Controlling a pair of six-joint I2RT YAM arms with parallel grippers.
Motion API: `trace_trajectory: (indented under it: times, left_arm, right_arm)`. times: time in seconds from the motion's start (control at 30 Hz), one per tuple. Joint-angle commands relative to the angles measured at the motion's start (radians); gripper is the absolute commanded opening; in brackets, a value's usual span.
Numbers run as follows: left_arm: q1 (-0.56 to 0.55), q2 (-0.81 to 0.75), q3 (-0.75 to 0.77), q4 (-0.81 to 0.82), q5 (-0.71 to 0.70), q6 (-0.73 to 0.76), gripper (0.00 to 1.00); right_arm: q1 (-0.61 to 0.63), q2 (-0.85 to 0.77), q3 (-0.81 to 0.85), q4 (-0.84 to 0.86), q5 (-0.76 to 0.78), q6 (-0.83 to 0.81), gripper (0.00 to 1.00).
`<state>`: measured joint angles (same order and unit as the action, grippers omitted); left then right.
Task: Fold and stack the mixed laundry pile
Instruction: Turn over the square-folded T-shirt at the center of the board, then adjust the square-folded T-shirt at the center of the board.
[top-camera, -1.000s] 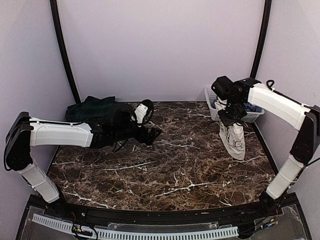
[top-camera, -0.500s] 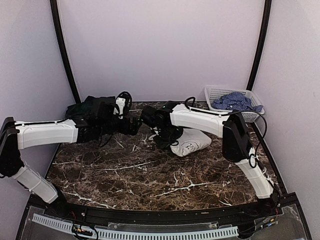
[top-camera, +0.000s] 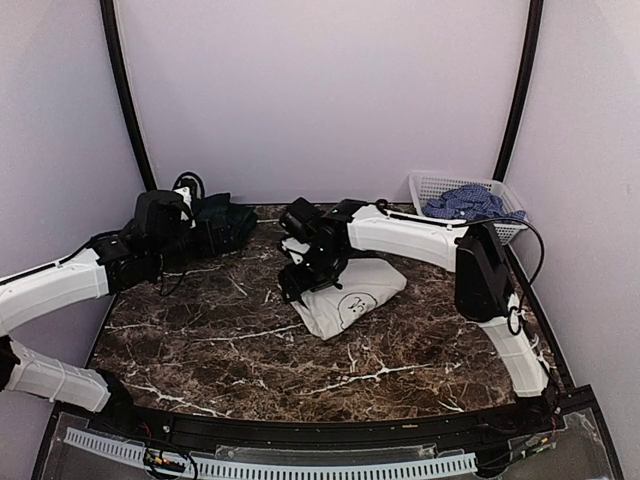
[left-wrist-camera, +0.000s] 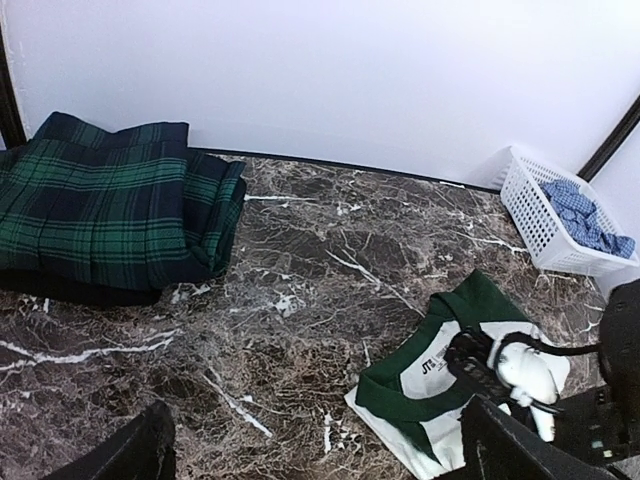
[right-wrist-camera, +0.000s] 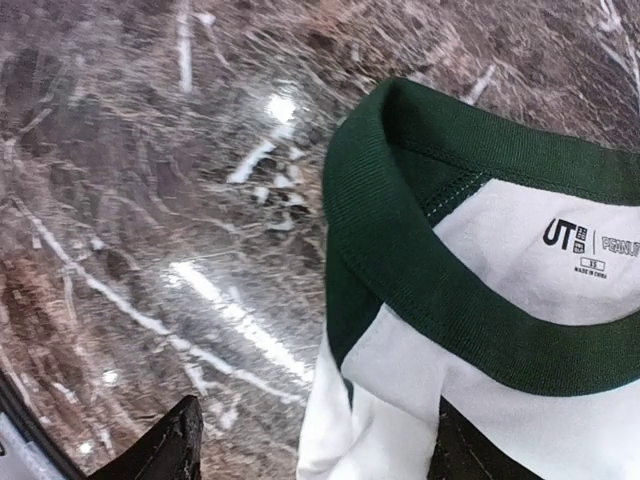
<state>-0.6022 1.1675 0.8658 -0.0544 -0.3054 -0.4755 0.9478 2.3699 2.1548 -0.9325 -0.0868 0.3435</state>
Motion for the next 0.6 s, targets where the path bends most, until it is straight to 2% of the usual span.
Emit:
trace_trajectory:
  times: [0.0, 0.1, 0.17, 0.27, 0.47, 0.57]
  left_arm:
    - [0.022, -0.004, -0.001, -0.051, -0.004, -0.068, 0.99]
    - [0.025, 0.059, 0.012, -0.036, 0.103, -0.098, 0.99]
    - [0.020, 0.106, 0.014, 0.006, 0.261, -0.116, 0.99]
    - [-0.018, 0.184, 0.035, 0.049, 0.345, -0.121, 0.99]
    - [-0.106, 0.401, 0.129, 0.132, 0.475, -0.101, 0.99]
    - [-0.132, 0.502, 0.197, 0.154, 0.563, -0.102, 0.99]
  right_arm:
    - [-0.051, -0.213, -0.143, 0.253, -0.251, -0.004, 0.75]
    - [-0.145, -0.372, -0.326, 0.395, -0.312, 0.022, 0.80]
    - [-0.222, -0.425, -0.396, 0.405, -0.322, 0.008, 0.80]
    - [-0.319, -0.483, -0.498, 0.395, -0.306, -0.040, 0.79]
    - [-0.449, -0.516, -0.693, 0.442, -0.324, -0.090, 0.75]
    - [-0.461, -0.487, -0.758, 0.506, -0.362, -0.089, 0.72]
